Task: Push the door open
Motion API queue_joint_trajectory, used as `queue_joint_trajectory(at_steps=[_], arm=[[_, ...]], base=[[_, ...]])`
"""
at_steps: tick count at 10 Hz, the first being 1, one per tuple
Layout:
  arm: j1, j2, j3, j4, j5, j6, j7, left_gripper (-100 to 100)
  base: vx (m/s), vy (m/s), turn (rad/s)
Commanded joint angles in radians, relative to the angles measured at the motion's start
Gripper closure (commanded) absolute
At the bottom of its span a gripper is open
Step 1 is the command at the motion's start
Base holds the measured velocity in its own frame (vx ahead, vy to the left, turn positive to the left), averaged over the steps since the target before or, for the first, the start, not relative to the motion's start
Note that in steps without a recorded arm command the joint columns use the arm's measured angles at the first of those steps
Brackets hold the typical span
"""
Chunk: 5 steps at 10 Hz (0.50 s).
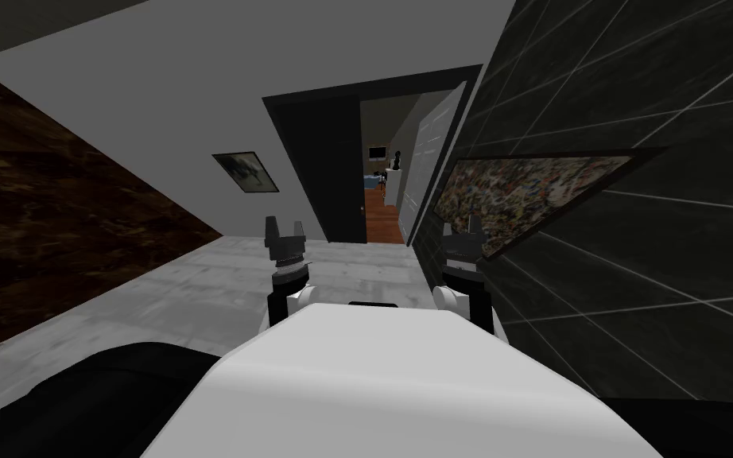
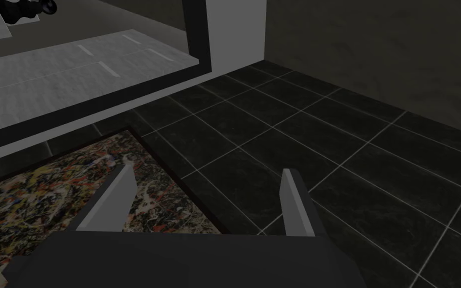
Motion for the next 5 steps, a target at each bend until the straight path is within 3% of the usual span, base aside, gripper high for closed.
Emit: queue_joint_trajectory(at_steps=[1, 5], arm=[[-0.012, 0.011, -0.002, 0.032, 0.004, -0.004, -0.002, -100], [-0.043, 0.031, -0.008, 0.109, 0.012, -0.015, -0.006, -100]], base=[[0.095, 0.094, 0.013], [0.126, -0.024, -0.018]])
